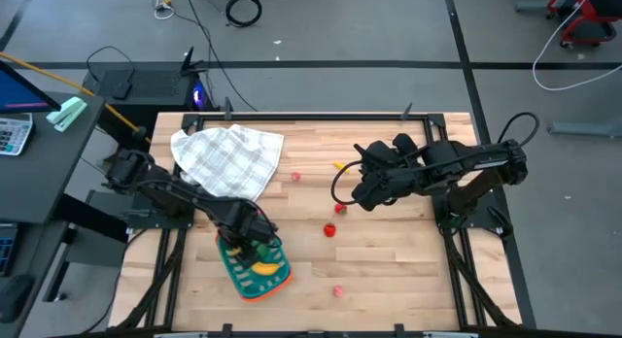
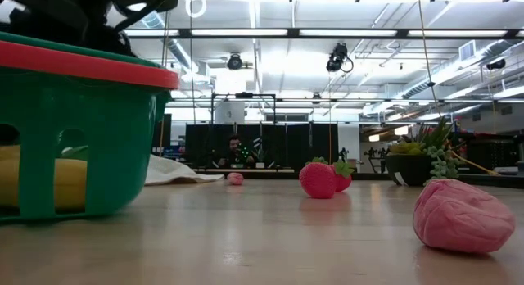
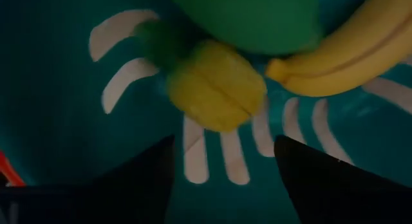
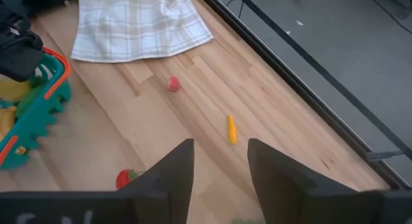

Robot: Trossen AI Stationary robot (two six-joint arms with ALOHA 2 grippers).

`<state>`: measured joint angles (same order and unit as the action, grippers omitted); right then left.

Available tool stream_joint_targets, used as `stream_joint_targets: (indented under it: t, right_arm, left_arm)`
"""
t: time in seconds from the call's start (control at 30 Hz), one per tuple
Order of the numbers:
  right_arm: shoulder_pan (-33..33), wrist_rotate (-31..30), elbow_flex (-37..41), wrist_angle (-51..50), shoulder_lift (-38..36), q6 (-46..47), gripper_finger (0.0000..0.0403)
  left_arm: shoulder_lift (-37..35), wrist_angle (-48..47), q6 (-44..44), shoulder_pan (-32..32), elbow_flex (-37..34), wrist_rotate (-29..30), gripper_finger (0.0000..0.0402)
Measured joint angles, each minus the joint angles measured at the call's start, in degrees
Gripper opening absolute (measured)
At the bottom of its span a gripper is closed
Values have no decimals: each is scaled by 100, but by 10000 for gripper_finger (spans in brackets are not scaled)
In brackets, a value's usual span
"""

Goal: Pick and placing Produce into tupperware
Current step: Put the top pink peach into the blue basket

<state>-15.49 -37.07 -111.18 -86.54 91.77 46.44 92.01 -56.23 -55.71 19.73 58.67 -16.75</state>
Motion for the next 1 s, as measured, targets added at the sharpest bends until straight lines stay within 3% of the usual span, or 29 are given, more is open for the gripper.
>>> stream_joint_targets:
  t: [0.23,0.47,0.63,0.83,1.0]
  right_arm:
    - [0,-32,0,4,0,-2,154]
    - [0,-64,0,23,0,9,154]
    - [0,-69,0,148,0,11,154]
    - [0,-64,0,310,0,13,154]
    - [0,-64,0,504,2,58,155]
  left_arm:
    - [0,-4,293,-47,639,-99,269]
    - [-2,-529,1270,-409,2004,-133,260]
    - [-9,-766,2276,-988,2759,1013,262]
    - [-17,-627,3714,-2029,2647,1279,262]
    - [-8,572,4626,-2784,1872,1272,254]
